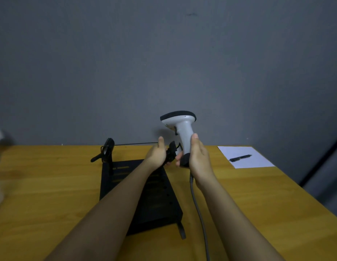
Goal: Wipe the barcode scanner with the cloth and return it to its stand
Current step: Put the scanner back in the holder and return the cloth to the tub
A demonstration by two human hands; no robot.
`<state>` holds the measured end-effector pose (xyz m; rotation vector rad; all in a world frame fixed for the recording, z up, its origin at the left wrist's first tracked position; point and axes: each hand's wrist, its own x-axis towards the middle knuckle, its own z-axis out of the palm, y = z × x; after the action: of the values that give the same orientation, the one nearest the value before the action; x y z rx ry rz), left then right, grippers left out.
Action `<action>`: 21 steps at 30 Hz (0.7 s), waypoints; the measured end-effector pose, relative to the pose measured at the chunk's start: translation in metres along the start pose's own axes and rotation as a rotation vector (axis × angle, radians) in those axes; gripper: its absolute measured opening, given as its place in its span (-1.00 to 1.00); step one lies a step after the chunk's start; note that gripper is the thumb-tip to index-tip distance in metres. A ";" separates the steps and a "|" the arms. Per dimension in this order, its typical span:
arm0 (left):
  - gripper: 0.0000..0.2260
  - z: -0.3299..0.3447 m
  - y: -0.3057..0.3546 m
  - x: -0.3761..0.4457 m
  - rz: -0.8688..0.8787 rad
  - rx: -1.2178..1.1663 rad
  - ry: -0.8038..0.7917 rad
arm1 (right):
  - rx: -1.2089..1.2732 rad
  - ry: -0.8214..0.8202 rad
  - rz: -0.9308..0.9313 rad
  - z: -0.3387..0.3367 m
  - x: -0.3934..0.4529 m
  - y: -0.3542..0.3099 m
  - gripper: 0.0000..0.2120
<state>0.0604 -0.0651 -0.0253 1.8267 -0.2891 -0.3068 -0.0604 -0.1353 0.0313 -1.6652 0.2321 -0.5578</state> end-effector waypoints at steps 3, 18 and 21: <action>-0.42 0.004 -0.002 0.000 0.052 0.011 0.039 | -0.073 0.021 -0.021 0.004 0.000 0.006 -0.66; -0.37 0.011 -0.013 0.000 0.131 -0.051 0.103 | -0.513 -0.003 -0.121 0.022 -0.006 0.026 -0.81; -0.40 0.008 -0.011 -0.002 0.140 -0.020 0.077 | -0.610 -0.039 -0.111 0.017 -0.005 0.024 -0.67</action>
<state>0.0558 -0.0686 -0.0376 1.7843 -0.3570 -0.1414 -0.0523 -0.1228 0.0053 -2.2891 0.3016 -0.5695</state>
